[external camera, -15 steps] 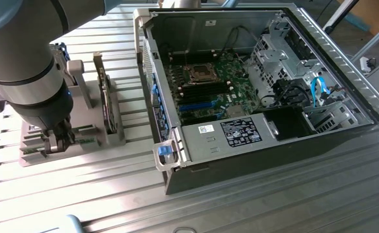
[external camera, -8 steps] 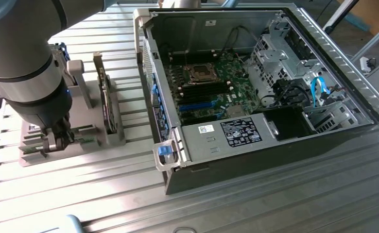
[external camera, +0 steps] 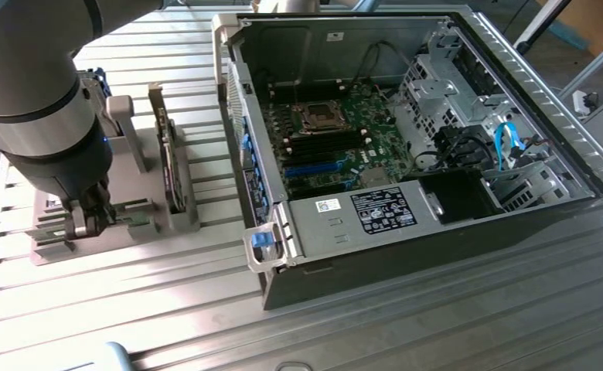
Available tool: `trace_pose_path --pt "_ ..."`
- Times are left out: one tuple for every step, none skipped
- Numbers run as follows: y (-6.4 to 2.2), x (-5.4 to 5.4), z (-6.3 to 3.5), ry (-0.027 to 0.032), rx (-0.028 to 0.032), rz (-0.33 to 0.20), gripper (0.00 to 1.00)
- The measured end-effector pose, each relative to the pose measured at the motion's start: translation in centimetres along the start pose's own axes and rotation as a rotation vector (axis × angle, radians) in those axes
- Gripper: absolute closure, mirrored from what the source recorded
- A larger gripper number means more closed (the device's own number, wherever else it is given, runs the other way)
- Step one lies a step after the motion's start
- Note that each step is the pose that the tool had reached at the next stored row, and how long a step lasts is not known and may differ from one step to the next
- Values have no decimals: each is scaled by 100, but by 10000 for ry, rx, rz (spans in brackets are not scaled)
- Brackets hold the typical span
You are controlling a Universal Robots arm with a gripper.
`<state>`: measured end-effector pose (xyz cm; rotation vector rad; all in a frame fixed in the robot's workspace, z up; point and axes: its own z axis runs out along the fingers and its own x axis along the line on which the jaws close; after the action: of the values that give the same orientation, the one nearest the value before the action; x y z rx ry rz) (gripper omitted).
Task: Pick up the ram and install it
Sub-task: 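Pick up the ram and move it above insertion slot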
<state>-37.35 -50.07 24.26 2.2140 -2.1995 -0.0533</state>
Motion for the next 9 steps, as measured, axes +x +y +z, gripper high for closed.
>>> trace_pose_path --pt "0 0 -12 0 0 0 88" --pt "1 0 -25 0 0 0 88" --pt "1 0 -38 0 0 0 88" --pt "2 0 -51 1 0 1 88" --pt "3 -1 -66 1 0 0 88" --pt "3 -1 -80 1 0 0 88" --pt "4 -1 -95 0 0 0 88" --pt "4 -1 -112 1 1 0 88" --pt "5 -1 -126 1 1 0 88"
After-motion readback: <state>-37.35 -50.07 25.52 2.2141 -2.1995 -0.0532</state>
